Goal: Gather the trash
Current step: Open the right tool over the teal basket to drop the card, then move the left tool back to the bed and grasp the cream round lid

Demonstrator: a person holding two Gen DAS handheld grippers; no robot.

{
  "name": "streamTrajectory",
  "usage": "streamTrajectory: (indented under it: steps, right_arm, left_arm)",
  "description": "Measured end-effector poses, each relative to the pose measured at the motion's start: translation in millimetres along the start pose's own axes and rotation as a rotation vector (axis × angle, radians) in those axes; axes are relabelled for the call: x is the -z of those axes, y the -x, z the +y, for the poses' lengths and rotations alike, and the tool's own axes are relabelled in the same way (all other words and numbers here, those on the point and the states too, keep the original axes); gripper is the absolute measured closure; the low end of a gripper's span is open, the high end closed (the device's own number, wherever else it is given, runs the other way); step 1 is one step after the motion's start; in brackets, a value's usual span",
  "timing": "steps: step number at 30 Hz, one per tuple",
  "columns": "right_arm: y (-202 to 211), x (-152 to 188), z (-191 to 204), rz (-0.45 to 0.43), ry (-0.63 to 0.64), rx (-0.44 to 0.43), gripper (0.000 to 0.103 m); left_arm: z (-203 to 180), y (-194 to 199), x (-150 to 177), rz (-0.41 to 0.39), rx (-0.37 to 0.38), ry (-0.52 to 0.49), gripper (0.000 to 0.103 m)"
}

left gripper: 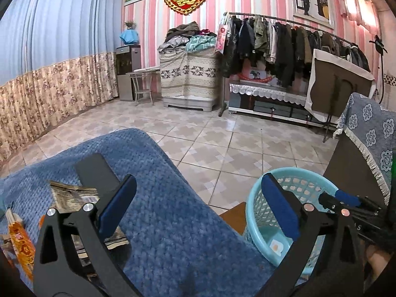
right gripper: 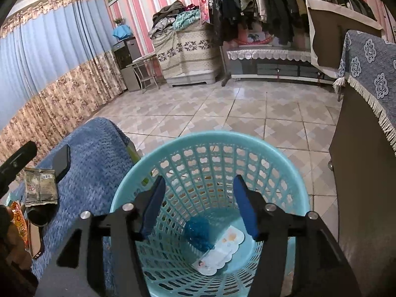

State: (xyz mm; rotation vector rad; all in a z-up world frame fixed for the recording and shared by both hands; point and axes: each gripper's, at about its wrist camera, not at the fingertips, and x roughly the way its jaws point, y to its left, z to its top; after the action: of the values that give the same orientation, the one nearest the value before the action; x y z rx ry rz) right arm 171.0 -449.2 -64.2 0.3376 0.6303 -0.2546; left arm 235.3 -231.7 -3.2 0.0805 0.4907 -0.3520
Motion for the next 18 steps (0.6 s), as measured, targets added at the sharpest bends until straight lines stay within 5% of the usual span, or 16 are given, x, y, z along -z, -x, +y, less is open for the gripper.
streamTrajectory:
  steps: [6,18]
  right_arm:
    - [9.4,-3.6,6.2,-0.034,0.016,0.025,0.012]
    - [29.5,-0.7,46.9,-0.08,0.116,0.038,0.006]
  left_arm:
    - [20.4,21.6,-0.8,-0.016,-0.036,0.015,0.005]
    - [97.1,84.0,12.0,-0.04,-0.156,0.08,0.005]
